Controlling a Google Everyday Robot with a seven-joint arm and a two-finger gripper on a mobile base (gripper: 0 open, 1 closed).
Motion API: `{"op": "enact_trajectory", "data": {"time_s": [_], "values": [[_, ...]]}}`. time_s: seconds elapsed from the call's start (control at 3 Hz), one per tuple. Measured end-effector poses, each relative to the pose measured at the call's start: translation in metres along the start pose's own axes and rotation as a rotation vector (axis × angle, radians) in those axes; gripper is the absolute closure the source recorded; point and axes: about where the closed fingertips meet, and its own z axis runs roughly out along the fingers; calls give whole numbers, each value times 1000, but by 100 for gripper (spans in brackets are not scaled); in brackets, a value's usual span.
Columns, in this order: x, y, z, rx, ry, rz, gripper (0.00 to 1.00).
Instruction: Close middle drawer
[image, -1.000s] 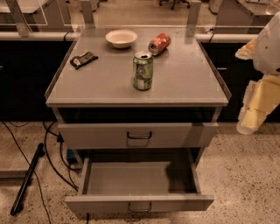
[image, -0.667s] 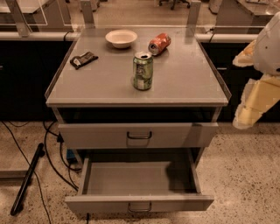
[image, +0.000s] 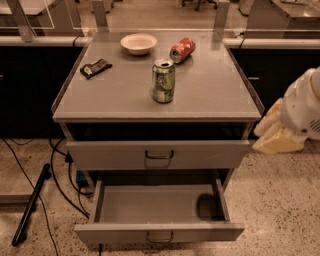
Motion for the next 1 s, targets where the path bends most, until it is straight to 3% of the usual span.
{"op": "enact_trajectory", "data": {"time_s": [0.33,0.67,1.0], "values": [[17,27,45,-21,-27,28,89],[41,66,101,-87,-27,55,100],[42,66,101,-87,-27,55,100]]}}
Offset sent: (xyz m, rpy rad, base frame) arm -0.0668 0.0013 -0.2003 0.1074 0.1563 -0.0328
